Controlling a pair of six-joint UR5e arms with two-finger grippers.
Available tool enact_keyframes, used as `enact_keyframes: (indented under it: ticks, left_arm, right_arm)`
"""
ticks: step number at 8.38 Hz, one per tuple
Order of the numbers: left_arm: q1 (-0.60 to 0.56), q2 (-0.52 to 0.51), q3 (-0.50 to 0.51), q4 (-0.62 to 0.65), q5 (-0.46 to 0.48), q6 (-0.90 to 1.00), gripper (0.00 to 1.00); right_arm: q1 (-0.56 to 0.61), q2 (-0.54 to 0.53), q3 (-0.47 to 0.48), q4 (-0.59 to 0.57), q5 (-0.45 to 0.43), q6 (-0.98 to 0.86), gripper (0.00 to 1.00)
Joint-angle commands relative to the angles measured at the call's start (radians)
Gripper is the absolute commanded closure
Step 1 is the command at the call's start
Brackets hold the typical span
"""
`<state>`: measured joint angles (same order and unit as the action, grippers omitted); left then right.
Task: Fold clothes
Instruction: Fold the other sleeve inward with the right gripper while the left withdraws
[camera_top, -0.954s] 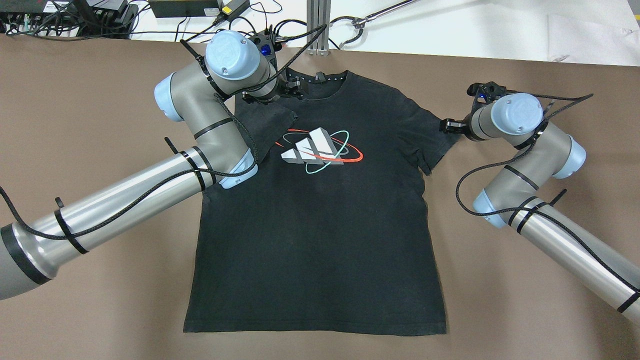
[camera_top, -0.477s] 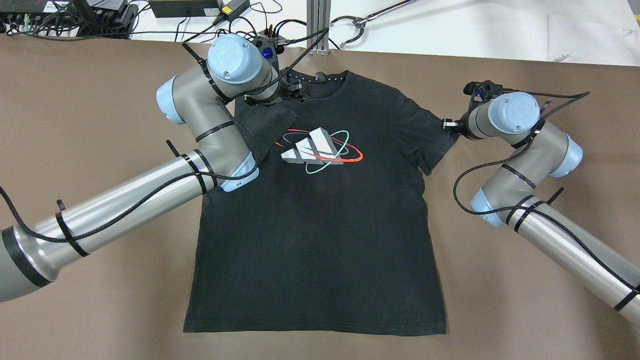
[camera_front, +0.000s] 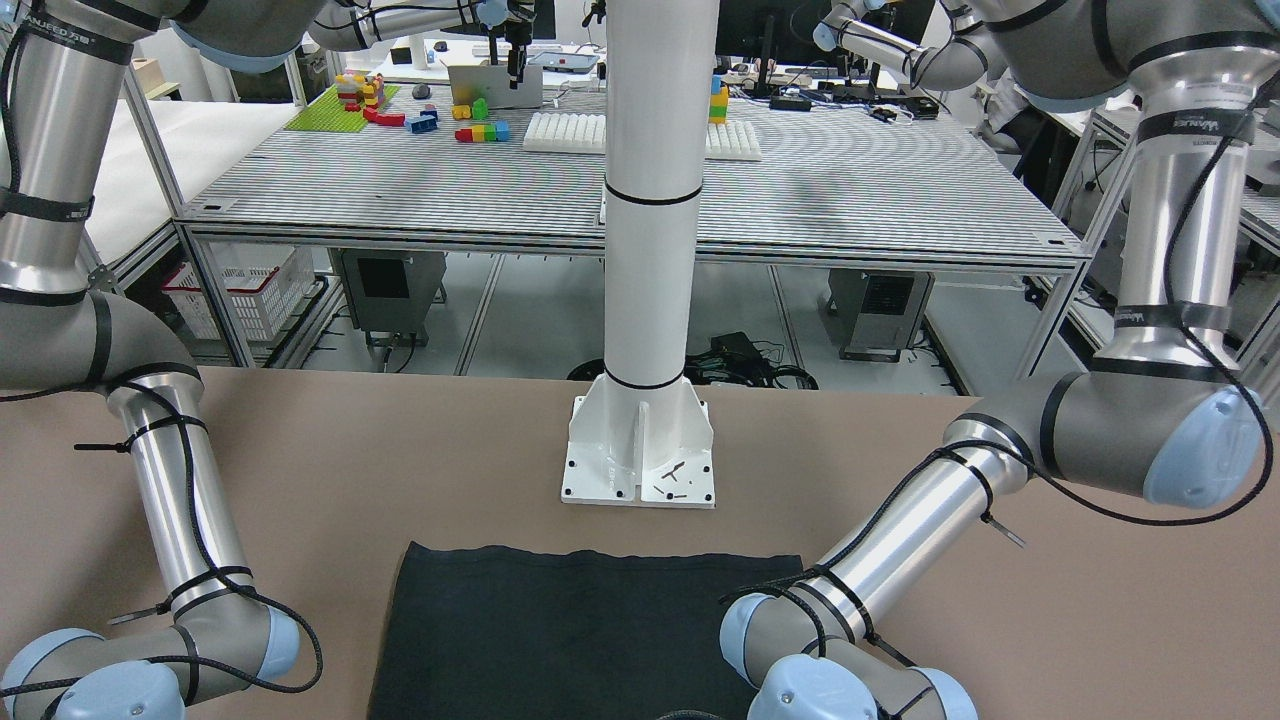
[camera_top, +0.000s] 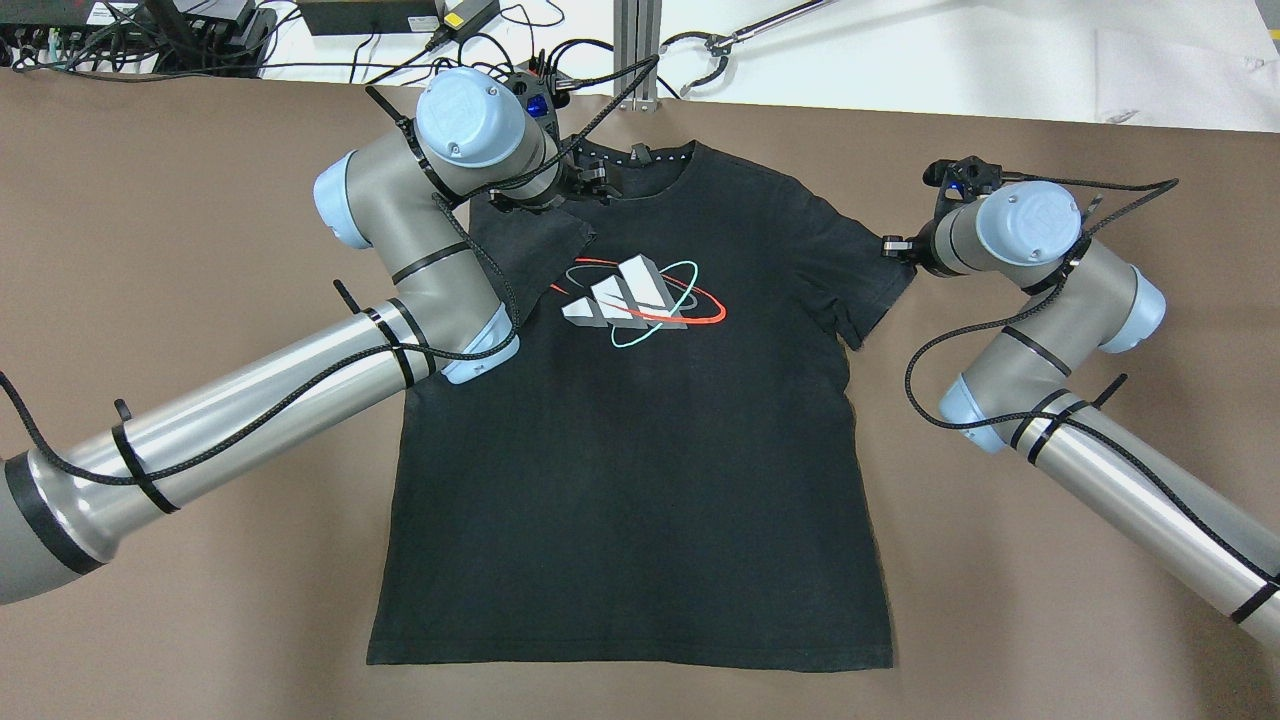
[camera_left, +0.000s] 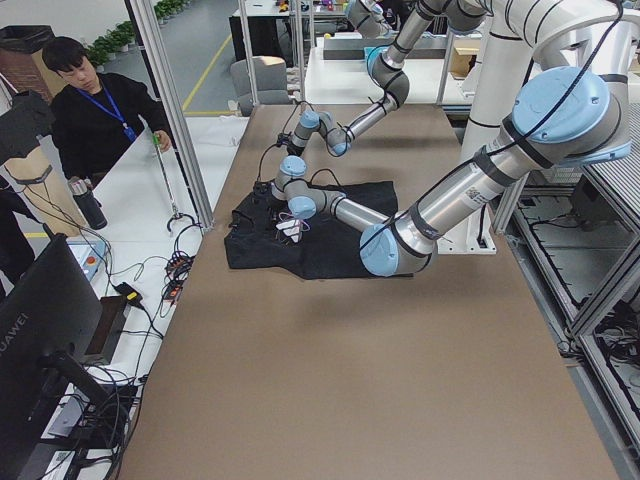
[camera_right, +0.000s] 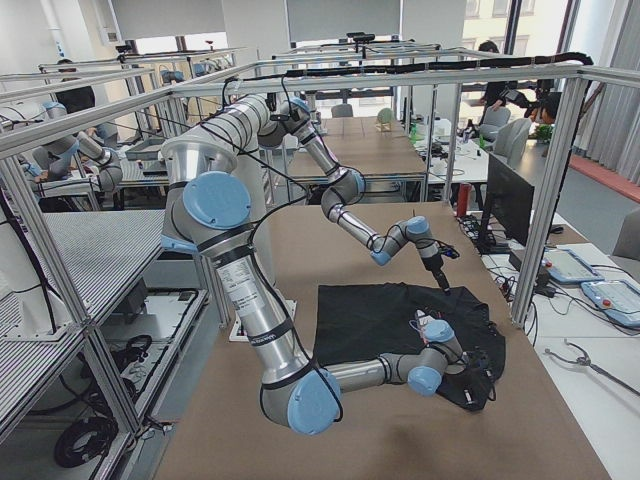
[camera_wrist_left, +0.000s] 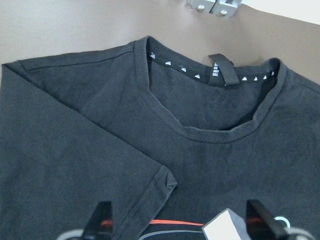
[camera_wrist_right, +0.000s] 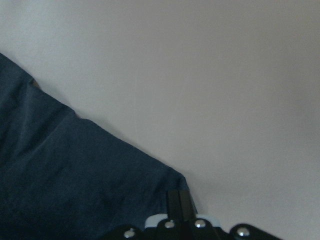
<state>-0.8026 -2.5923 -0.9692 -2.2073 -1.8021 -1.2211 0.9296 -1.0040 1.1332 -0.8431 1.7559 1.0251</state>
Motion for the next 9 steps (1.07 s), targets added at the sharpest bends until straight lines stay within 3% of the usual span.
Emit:
enact_keyframes:
  ticks: [1, 4, 6, 9]
  left_arm:
    - [-0.015, -0.003, -0.014, 0.003, -0.011, 0.005, 0.06]
    - [-0.056, 0.029, -0.016, 0.001, -0.056, 0.095, 0.06]
    - [-0.073, 0.05, -0.019, 0.0, -0.068, 0.152, 0.06]
    - [-0.084, 0.061, -0.023, 0.0, -0.08, 0.17, 0.06]
  right_arm:
    - [0.003, 0.028, 0.043, -0.011, 0.007, 0.01, 1.0]
    - [0.002, 0.204, 0.043, -0.218, 0.005, 0.117, 1.0]
    - [-0.036, 0.281, 0.034, -0.231, -0.006, 0.223, 1.0]
    - [-0.142, 0.405, -0.032, -0.271, -0.117, 0.352, 1.0]
